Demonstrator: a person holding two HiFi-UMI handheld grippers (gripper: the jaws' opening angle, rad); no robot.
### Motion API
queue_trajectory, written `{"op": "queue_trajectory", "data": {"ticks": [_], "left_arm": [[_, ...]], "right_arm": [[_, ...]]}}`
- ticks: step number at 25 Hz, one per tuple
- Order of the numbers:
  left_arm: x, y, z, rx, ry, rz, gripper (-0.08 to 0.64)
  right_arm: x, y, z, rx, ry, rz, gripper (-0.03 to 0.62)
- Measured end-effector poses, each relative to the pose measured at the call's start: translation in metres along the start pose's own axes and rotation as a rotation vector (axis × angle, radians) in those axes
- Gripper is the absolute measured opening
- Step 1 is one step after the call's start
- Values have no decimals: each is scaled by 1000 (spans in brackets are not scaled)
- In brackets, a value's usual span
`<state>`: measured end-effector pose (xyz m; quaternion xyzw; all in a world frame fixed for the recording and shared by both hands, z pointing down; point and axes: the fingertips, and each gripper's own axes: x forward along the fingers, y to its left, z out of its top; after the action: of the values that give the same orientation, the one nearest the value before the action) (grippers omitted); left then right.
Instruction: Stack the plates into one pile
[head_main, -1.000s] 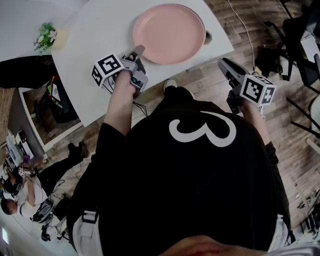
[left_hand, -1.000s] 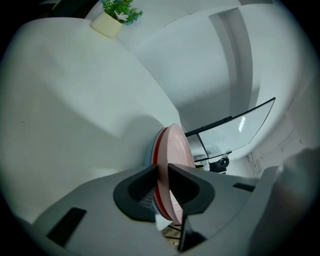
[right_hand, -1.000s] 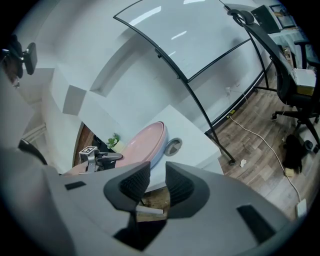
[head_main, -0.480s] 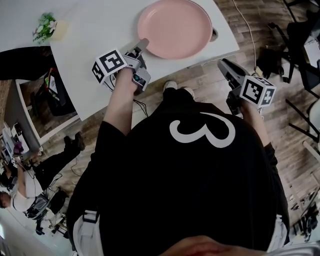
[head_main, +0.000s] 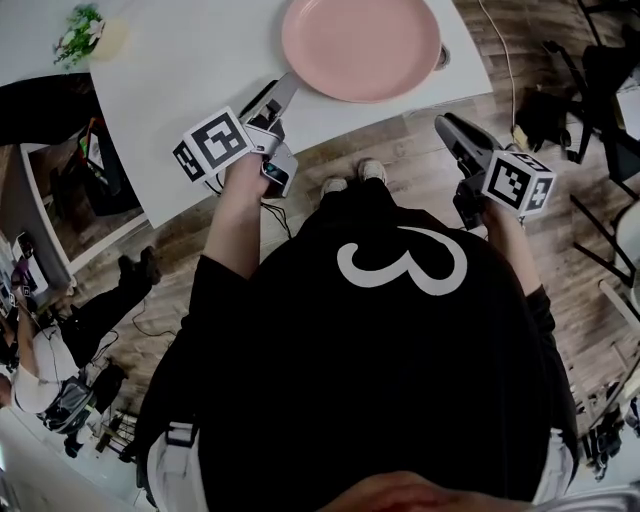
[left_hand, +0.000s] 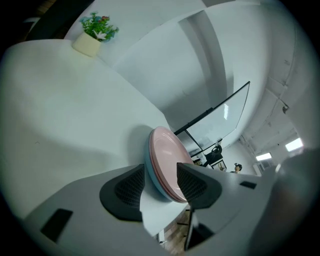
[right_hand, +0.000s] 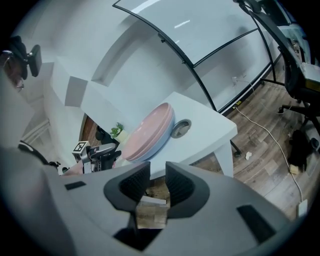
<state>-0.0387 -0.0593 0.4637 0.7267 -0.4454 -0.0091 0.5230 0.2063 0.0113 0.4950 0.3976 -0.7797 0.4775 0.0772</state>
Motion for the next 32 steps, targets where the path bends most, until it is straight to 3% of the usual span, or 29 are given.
{"op": "queue_trajectory", "data": {"ticks": [5, 10, 15, 21, 32], "left_arm": [[-17, -28, -17, 192, 62, -36, 192], [-48, -54, -33, 373, 128, -98, 162], [-89, -75, -31, 391, 129, -193, 74], [-158, -106, -40, 470, 132, -287, 28], [-243, -125, -63, 593, 147, -412, 17]], "right_arm": [[1, 27, 12, -73, -13, 58, 107], [1, 86, 23, -177, -42, 173, 52], [-11, 143, 25, -159, -128, 303, 40], [-31, 210, -13, -212, -129, 341, 34], [-57, 287, -70, -258, -191, 305, 25]]}}
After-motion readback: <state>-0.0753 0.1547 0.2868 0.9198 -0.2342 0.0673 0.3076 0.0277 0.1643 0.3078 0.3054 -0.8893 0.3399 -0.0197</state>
